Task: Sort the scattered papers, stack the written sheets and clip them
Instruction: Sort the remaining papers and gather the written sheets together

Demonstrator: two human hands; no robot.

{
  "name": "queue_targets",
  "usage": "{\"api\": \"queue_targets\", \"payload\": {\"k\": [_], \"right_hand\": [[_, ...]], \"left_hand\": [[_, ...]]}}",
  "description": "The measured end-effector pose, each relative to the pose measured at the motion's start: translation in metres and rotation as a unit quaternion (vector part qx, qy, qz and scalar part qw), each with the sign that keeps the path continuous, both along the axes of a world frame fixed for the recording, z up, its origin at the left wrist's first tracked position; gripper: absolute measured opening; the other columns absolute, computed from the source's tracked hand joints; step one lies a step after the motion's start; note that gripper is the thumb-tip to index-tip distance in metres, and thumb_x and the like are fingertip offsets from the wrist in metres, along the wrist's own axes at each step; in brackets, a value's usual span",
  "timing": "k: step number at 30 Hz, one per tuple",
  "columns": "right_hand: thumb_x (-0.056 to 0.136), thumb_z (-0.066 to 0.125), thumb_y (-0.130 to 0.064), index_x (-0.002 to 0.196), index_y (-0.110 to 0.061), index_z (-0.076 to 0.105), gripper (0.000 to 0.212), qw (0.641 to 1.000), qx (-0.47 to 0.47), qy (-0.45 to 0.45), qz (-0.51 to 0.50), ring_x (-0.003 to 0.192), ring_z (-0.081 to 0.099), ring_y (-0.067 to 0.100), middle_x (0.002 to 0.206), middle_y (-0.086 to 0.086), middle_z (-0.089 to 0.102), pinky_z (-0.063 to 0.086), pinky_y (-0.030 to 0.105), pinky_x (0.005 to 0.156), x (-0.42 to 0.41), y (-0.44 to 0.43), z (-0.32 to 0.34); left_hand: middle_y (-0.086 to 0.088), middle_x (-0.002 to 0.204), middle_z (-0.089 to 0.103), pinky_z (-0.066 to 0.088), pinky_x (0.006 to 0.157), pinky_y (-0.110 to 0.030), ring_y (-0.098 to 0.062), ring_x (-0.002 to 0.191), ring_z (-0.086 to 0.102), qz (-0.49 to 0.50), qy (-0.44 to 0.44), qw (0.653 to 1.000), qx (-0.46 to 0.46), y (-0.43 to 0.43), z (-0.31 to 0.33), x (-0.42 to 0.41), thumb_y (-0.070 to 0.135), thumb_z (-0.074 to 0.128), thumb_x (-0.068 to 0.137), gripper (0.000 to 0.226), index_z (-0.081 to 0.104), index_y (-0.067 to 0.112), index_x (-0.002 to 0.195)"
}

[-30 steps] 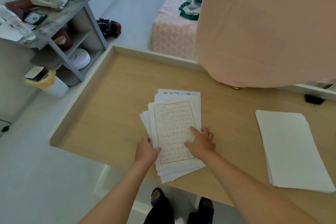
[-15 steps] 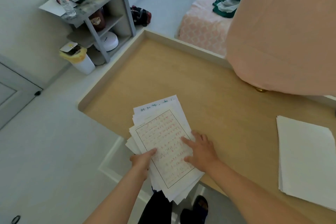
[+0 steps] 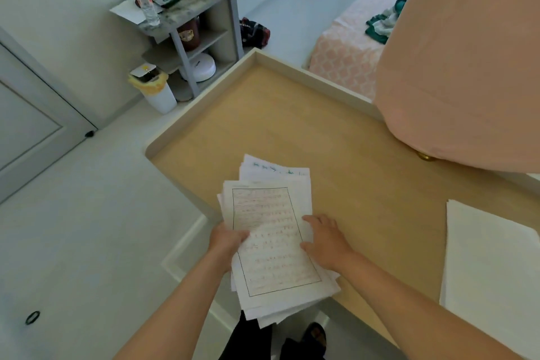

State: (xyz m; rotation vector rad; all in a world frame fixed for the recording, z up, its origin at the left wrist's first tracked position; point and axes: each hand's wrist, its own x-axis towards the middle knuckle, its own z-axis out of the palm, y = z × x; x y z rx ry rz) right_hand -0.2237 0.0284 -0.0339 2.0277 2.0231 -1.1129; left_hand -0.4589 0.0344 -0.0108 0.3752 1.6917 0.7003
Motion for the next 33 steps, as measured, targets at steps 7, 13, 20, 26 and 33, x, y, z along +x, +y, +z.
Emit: {"api": "queue_targets", "payload": {"k": [7, 13, 20, 26, 33], "right_hand": [[0.08, 0.081, -0.022, 0.155, -0.02, 0.015, 0.1, 0.864, -0.054, 0.335, -0.372, 0.129, 0.051, 0.021, 0.141, -0.003, 0.047, 0.043, 0.041, 0.107, 0.047, 0.016, 0.044], [0.088, 0.069, -0.003, 0.113, -0.021, 0.068, 0.03, 0.857, 0.1, 0.377, -0.337, 0.099, 0.07, 0.01, 0.112, -0.002, 0.073, 0.055, 0.036, 0.092, 0.094, 0.021, 0.11], [0.092, 0.064, -0.002, 0.117, -0.02, 0.066, 0.03, 0.835, 0.247, 0.364, -0.33, 0.098, 0.066, -0.003, 0.108, -0.014, 0.07, 0.055, 0.017, 0.082, 0.14, -0.007, 0.155], [0.085, 0.072, -0.005, 0.117, -0.023, 0.054, 0.041, 0.836, 0.228, 0.334, -0.371, 0.1, 0.062, 0.0, 0.108, -0.011, 0.065, 0.05, 0.022, 0.084, 0.162, -0.039, 0.149], [0.085, 0.054, 0.007, 0.111, -0.03, 0.049, 0.046, 0.82, 0.208, 0.32, -0.427, 0.101, 0.06, 0.008, 0.104, -0.01, 0.062, 0.048, 0.024, 0.078, 0.165, -0.048, 0.142]], "left_hand": [[-0.007, 0.114, 0.073, 0.055, 0.093, -0.049, -0.027, 0.104, 0.07, -0.136, -0.053, 0.981, 0.13, 0.023, 0.043, 0.016, 0.001, 0.071, 0.087, 0.032, 0.066, 0.015, 0.116], [-0.006, 0.111, 0.074, 0.058, 0.087, -0.042, -0.024, 0.101, 0.072, -0.161, -0.058, 0.96, 0.221, 0.042, 0.091, 0.07, 0.003, 0.072, 0.086, 0.031, 0.068, 0.013, 0.115], [0.005, 0.102, 0.074, 0.058, 0.069, -0.021, -0.012, 0.093, 0.072, -0.145, -0.063, 0.934, 0.32, 0.037, 0.132, 0.148, 0.007, 0.076, 0.084, 0.027, 0.067, 0.021, 0.105], [0.003, 0.106, 0.07, 0.053, 0.066, -0.017, -0.004, 0.088, 0.068, -0.207, -0.033, 0.918, 0.337, 0.016, 0.126, 0.182, 0.007, 0.083, 0.077, 0.051, 0.06, 0.023, 0.119], [-0.004, 0.106, 0.066, 0.055, 0.074, -0.031, -0.02, 0.098, 0.065, -0.239, 0.028, 0.906, 0.348, 0.022, 0.116, 0.199, -0.004, 0.062, 0.078, 0.043, 0.056, 0.026, 0.107]]}}
